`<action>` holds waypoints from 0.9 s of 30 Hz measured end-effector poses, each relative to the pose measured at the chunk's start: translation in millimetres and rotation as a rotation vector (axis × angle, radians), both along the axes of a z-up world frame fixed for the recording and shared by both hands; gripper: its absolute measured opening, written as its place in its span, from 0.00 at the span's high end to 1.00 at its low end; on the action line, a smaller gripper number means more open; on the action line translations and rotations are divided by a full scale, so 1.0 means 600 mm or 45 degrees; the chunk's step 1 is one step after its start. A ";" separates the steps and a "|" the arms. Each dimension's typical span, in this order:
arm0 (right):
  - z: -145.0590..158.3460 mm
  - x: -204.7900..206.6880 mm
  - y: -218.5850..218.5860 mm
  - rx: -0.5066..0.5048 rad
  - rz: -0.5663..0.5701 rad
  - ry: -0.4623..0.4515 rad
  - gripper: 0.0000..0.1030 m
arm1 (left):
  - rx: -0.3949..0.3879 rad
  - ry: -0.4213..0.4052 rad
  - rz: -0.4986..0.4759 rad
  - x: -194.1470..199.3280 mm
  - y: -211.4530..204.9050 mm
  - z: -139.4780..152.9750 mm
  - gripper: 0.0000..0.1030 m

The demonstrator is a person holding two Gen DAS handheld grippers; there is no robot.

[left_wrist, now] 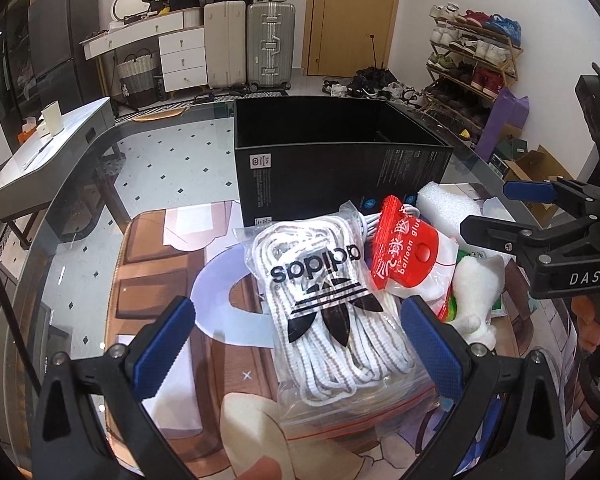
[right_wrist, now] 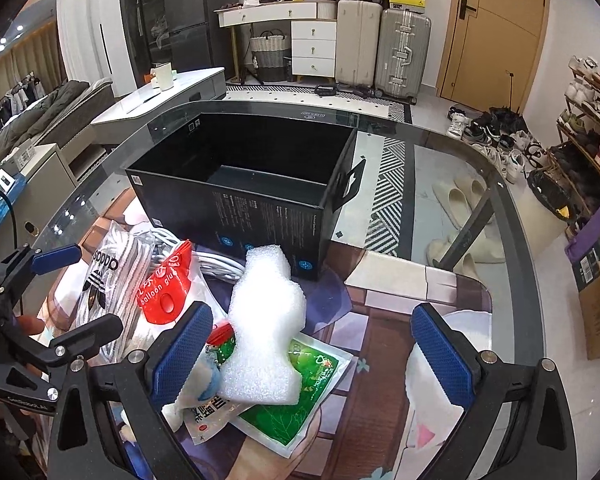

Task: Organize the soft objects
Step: 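Reach the right gripper to the white foam while the left gripper reaches the Adidas lace bag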

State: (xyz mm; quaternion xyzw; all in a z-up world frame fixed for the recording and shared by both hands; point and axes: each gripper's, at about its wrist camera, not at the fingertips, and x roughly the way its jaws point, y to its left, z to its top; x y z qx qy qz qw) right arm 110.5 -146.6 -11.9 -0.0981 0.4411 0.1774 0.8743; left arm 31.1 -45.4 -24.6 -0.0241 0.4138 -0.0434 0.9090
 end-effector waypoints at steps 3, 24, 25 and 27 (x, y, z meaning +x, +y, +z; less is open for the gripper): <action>-0.003 0.005 0.001 0.012 -0.002 0.028 0.05 | -0.013 0.018 0.005 0.005 0.004 -0.004 0.00; -0.032 0.031 0.009 0.050 0.043 0.195 0.40 | -0.109 0.099 0.027 0.019 0.029 -0.035 0.20; -0.033 0.033 0.009 0.058 0.040 0.199 0.42 | -0.117 0.102 0.028 0.020 0.031 -0.036 0.20; -0.031 0.032 0.006 0.068 0.037 0.193 0.45 | -0.126 0.103 0.029 0.018 0.035 -0.036 0.23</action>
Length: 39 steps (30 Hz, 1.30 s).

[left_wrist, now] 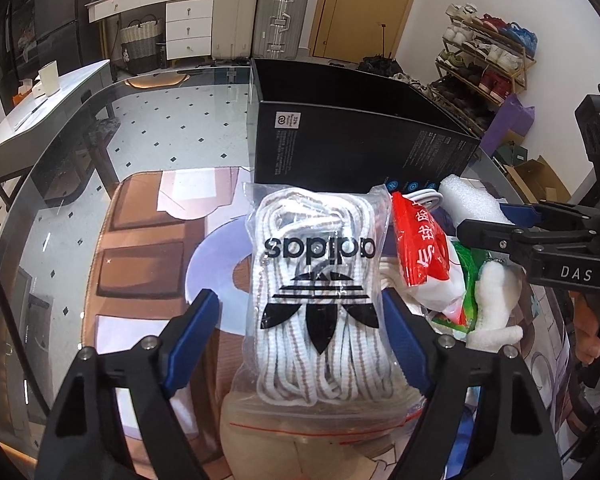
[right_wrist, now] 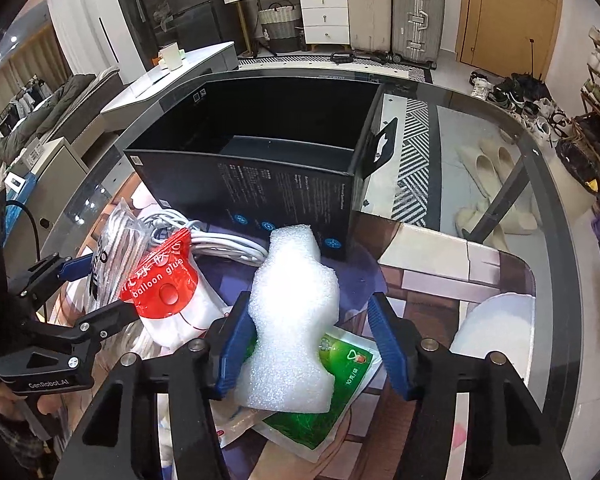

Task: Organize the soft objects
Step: 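Reach the right gripper to the white foam while the left gripper reaches the Adidas lace bag, then close the right gripper on the white foam while the left gripper closes on the Adidas lace bag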

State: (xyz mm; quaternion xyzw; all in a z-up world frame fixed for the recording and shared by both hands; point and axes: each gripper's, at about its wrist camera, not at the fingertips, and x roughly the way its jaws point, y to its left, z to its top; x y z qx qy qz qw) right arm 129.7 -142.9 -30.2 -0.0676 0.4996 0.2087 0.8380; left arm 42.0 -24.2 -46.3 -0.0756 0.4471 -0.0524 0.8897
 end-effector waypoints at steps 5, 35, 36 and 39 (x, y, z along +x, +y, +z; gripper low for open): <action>0.006 -0.005 -0.008 0.015 -0.015 -0.008 0.57 | -0.023 0.001 0.001 -0.002 0.006 0.004 0.38; 0.031 -0.030 -0.022 0.064 -0.024 -0.068 0.62 | 0.001 -0.052 0.015 -0.022 0.016 0.043 0.66; 0.031 -0.031 -0.021 0.065 -0.022 -0.067 0.62 | 0.005 -0.057 0.014 -0.022 0.014 0.047 0.66; 0.033 -0.035 -0.021 0.069 -0.015 -0.074 0.62 | 0.015 -0.072 0.008 -0.024 0.010 0.056 0.66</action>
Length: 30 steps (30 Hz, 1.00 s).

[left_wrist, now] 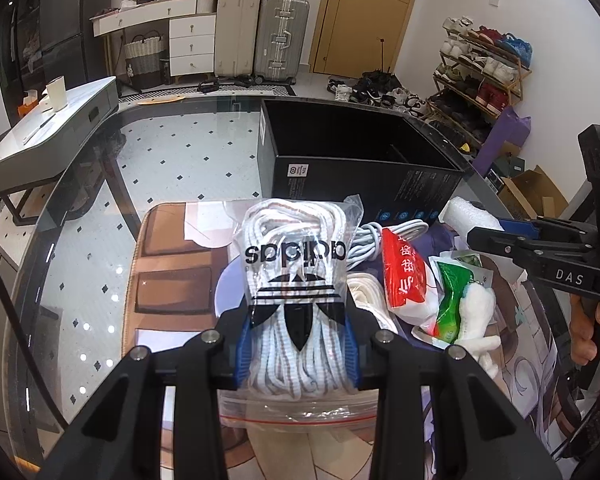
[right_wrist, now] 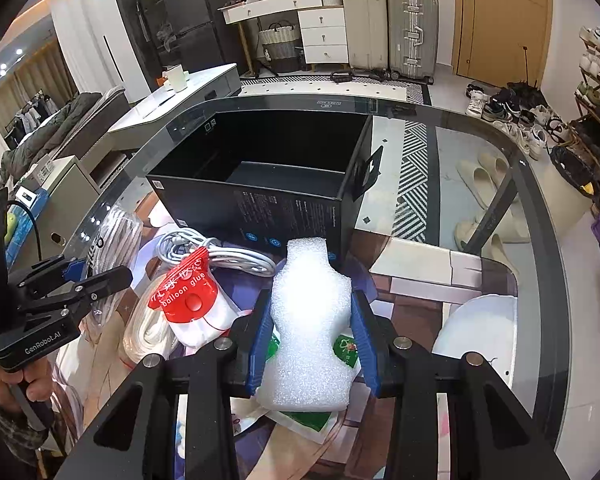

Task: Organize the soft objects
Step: 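Close the right gripper on the white foam while the left gripper closes on the Adidas lace bag, then lift the white foam with the right gripper while the left gripper lifts the lace bag toward the black box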

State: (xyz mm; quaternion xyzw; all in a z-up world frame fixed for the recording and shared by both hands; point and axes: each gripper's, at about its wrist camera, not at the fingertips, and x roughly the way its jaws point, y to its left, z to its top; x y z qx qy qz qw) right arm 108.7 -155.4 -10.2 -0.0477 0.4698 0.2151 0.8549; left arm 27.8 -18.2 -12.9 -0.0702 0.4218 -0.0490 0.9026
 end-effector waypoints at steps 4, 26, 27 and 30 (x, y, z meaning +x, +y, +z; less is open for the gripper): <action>0.007 -0.007 -0.003 0.015 -0.001 -0.013 0.62 | 0.006 -0.016 -0.007 -0.001 -0.002 0.010 0.66; 0.060 -0.019 0.006 0.043 0.028 -0.077 0.62 | 0.031 -0.065 -0.022 0.016 0.000 0.056 0.67; 0.062 -0.019 0.006 0.045 0.028 -0.078 0.63 | 0.030 -0.067 -0.022 0.016 0.000 0.057 0.67; 0.065 -0.016 0.005 0.054 0.025 -0.079 0.62 | 0.039 -0.070 -0.023 0.019 0.001 0.063 0.67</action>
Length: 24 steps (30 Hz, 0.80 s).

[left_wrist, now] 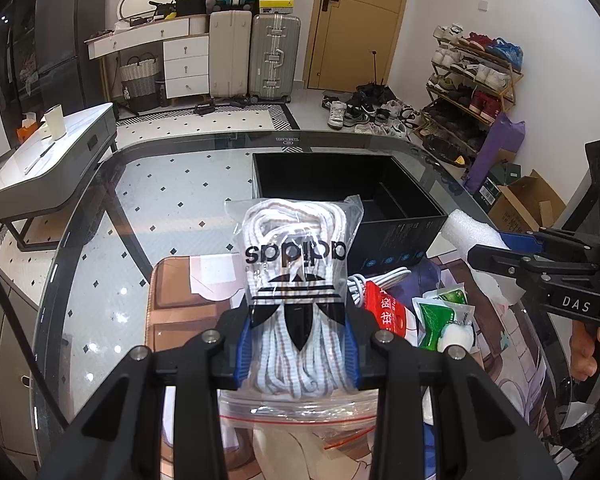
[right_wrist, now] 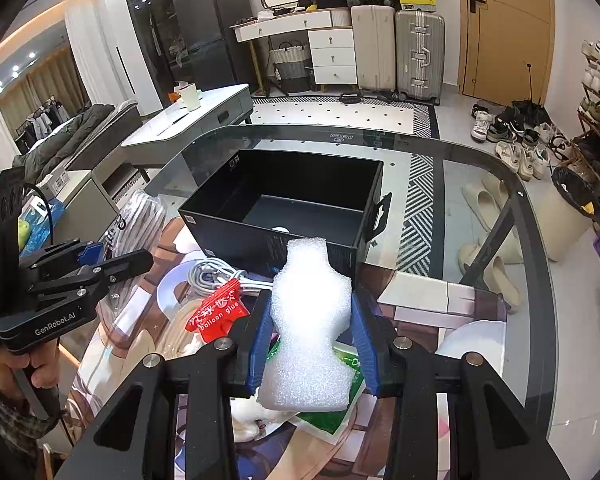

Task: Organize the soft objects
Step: 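Lift the white foam with the right gripper while the left gripper lifts the lace bag toward the black box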

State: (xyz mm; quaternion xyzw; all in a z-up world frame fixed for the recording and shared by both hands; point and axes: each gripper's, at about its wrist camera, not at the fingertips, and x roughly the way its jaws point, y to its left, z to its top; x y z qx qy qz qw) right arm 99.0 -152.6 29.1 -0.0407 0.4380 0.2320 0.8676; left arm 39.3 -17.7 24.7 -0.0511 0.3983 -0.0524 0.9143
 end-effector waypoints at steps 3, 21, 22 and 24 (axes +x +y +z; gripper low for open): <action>0.003 0.004 0.000 -0.002 -0.004 0.004 0.63 | 0.006 -0.002 -0.004 0.005 -0.002 0.005 0.67; 0.040 0.020 0.008 0.026 -0.007 -0.037 0.63 | 0.044 -0.004 -0.013 0.030 -0.003 0.027 0.67; 0.042 0.020 0.009 0.030 -0.007 -0.040 0.63 | 0.044 -0.005 -0.012 0.031 -0.004 0.030 0.67; 0.048 0.021 0.012 0.043 -0.007 -0.043 0.63 | 0.047 -0.006 -0.012 0.035 -0.005 0.035 0.67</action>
